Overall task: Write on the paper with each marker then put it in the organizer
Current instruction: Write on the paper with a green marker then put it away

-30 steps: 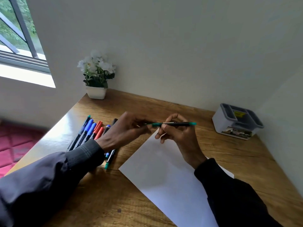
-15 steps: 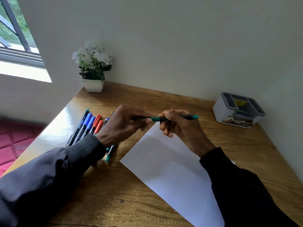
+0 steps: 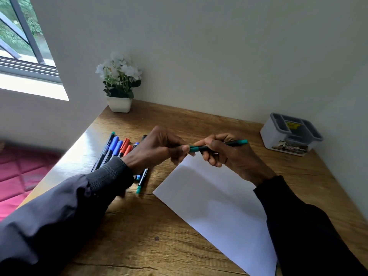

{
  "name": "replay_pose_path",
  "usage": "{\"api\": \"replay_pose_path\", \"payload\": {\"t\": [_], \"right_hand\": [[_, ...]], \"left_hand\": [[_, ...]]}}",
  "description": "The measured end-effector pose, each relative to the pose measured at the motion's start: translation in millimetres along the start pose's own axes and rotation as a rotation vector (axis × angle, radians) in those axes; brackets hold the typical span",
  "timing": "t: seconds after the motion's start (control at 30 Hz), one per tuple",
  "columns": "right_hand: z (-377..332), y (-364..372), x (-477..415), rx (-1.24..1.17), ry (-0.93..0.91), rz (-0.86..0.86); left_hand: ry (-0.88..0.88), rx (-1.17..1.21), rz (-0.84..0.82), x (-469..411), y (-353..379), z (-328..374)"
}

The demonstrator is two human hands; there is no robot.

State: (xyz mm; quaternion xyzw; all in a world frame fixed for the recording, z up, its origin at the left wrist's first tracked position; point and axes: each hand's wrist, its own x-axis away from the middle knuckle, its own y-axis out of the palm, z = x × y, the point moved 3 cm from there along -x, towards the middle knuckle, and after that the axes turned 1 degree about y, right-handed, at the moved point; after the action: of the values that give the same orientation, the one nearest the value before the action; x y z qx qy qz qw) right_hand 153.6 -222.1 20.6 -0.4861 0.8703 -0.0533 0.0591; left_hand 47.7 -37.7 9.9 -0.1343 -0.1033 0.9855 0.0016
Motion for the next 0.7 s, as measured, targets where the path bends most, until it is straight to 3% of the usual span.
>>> {"api": "replay_pose_path", "payload": {"t": [0.23, 0.37, 0.43, 0.53, 0.7], "right_hand": [[-7, -1, 1, -0.002, 0.004, -0.075], [-15, -35, 23, -0.19, -0.016, 0.125], [-13, -38, 31, -0.246, -0.025, 0.143], [-1, -16, 35, -0.217, -0.041, 0.111], [19, 22, 43, -0.087, -0.048, 0.288]], "left_hand": [[-0.093, 0.036, -0.013, 3, -7, -3], [-0.149, 0.121, 0.153, 12, -42, -10], [-0.13, 0.154, 0.171, 12, -44, -9], [-0.098, 0.058, 0.132, 8, -29, -8], [-0.068, -0.066, 0.152, 19, -23, -11]]}}
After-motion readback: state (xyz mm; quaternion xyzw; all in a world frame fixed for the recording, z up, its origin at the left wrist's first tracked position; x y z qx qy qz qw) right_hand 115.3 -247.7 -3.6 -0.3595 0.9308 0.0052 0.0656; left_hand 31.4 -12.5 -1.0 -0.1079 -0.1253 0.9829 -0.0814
